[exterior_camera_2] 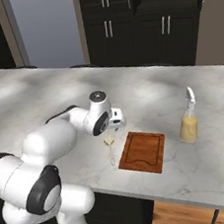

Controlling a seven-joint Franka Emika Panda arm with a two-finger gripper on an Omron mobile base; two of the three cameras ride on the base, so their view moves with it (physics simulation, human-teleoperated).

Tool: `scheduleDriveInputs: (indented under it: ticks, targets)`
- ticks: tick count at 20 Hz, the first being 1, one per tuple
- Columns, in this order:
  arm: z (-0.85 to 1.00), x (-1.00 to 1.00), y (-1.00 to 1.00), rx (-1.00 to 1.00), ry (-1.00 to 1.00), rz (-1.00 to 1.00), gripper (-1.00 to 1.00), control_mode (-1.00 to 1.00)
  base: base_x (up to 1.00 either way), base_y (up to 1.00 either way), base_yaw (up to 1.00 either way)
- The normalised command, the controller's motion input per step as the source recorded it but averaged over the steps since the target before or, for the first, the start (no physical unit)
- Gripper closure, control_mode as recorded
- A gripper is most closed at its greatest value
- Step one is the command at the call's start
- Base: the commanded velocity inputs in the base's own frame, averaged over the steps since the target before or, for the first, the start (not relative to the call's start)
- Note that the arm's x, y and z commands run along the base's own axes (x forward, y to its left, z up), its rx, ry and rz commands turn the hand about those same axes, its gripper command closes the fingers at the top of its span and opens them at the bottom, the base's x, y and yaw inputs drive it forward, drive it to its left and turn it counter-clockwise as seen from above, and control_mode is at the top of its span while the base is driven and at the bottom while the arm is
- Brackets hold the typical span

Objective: Grab the spray bottle from the cabinet, then place it next to the cutting board for sanitizing. Then grab the dish brush from the countertop next to the sink and place it next to the cutting board.

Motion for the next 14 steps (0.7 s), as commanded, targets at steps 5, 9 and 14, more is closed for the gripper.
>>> scheduleDriveInputs:
  ticks: [5,9,14]
  targets:
    - [0.90,-0.78,0.00,-0.07,-0.11,0.00,-1.00,-1.00,0.00,0.00,0.00]
    - [0.93,-0.96,0.00,-0.02,-0.16,0.00,-1.00,-1.00,0.00,0.00,0.00]
    - [1.00,-0.93,0.00,0.00,-0.07,0.00,-1.00,-1.00,0.00,0.00,0.00]
